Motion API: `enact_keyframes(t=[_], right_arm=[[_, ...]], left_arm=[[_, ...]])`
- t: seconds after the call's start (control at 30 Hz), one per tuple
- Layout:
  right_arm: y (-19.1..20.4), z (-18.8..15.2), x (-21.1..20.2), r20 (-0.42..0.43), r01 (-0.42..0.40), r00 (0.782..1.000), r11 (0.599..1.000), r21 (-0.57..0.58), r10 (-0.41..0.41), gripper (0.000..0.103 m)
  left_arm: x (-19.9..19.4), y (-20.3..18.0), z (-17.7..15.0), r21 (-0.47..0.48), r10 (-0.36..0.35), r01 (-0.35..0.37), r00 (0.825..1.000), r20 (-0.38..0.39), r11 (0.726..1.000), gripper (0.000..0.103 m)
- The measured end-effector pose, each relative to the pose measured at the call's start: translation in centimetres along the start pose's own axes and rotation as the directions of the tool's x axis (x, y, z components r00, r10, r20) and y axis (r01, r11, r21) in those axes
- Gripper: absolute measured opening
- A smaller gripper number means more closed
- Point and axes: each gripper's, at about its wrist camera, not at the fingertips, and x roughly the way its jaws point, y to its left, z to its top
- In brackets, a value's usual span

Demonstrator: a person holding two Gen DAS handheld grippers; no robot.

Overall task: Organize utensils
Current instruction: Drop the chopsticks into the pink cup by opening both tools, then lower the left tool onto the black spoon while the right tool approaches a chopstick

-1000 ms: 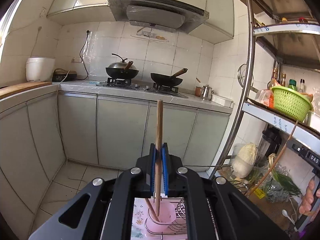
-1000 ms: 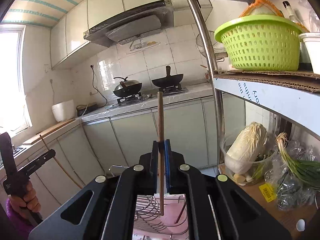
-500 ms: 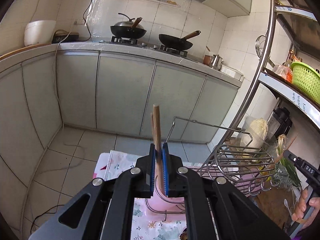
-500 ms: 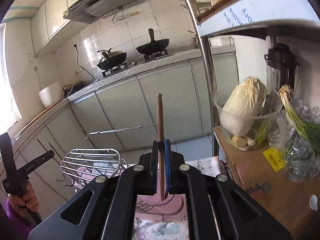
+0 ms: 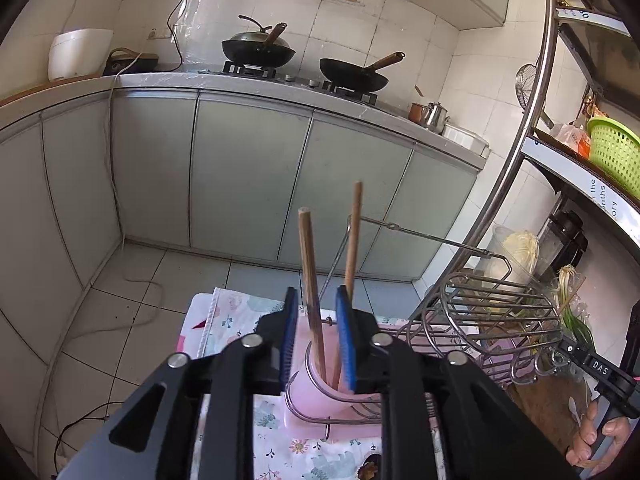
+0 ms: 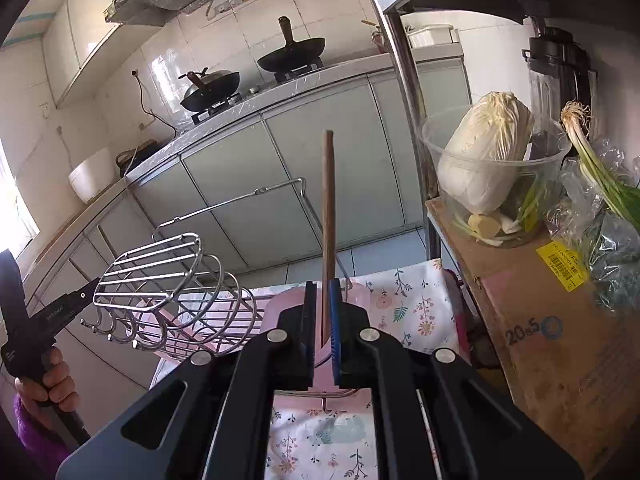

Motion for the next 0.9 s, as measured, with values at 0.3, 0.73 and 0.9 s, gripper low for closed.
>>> enact_keyframes(t=[0.3,0.73,0.9], right_arm=[[-0.7,-1.0,-1.5,-0.003,-0.013,1.0,0.999,0.044,0.013,0.026],[0.5,-6.9,-3.7,-0.061,-0.055,0.996,0.997,0.052,0.058,0.029],[0.7,-9.8,-2.3,-0.135,-0.064,0.988,0.995,0.07,0.073,0.029]], left_arm=[[-2.7,0.5,-0.3,-0.023,-0.024,0.024,0.999,0.024,0.999,0.033],[-5.6,0.2,-6.2,-0.014,-0.084,0.083,0.994,-0.067,0.996,0.033],[-4.5,-0.2,-9.5,-0.008,-0.089,0.089,0.984,-0.157,0.996,0.033]])
